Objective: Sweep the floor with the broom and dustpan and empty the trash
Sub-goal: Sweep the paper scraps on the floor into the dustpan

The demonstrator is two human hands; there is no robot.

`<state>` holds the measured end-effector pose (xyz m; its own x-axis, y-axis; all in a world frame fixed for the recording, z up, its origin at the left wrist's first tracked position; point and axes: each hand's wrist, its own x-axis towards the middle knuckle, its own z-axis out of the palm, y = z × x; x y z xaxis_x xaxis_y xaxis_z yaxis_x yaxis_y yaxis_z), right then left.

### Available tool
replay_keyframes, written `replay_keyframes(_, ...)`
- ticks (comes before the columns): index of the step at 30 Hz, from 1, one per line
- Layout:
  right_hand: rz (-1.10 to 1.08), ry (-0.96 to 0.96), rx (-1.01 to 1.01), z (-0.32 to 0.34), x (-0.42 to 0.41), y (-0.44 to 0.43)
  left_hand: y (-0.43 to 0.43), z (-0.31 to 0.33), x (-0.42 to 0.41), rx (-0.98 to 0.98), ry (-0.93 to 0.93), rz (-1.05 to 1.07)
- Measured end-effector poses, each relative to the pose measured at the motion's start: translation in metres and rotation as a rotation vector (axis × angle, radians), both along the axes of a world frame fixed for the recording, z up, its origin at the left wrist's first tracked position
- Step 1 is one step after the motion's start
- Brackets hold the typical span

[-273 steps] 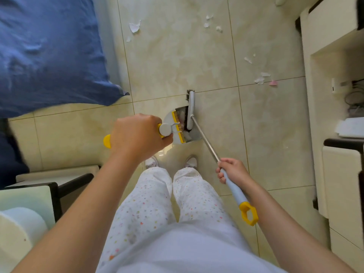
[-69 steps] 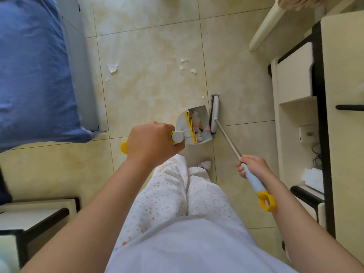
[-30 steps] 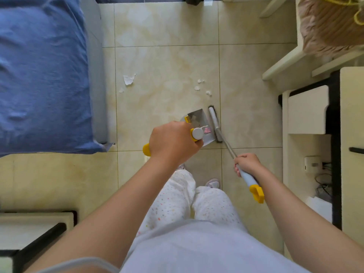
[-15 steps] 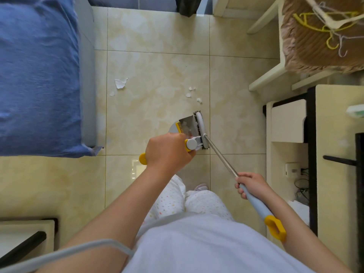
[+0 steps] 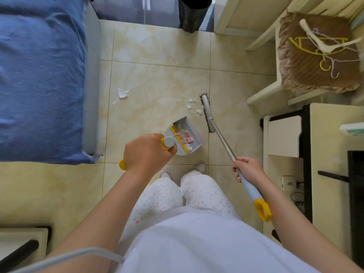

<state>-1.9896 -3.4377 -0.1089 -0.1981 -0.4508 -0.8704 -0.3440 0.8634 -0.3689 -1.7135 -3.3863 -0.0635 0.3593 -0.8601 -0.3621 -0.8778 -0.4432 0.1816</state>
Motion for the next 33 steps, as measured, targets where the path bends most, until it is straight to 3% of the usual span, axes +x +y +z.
replay_keyframes(13, 0.192, 0.116, 0.008, -0.052, 0.008, -0.141, -0.095, -0.007, 0.019, 0.006, 0.014, 0.14)
replay_keyframes(21, 0.32, 0.142, 0.05, -0.085, 0.016, -0.199, -0.17, -0.009, 0.025, 0.041, -0.065, 0.104)
replay_keyframes(27, 0.228, 0.058, 0.146, -0.099, 0.043, -0.212, -0.186, -0.008, 0.029, 0.073, -0.107, 0.093)
replay_keyframes(33, 0.344, -0.053, 0.212, -0.085, 0.067, -0.215, -0.182, -0.007, 0.026, 0.101, -0.101, 0.065)
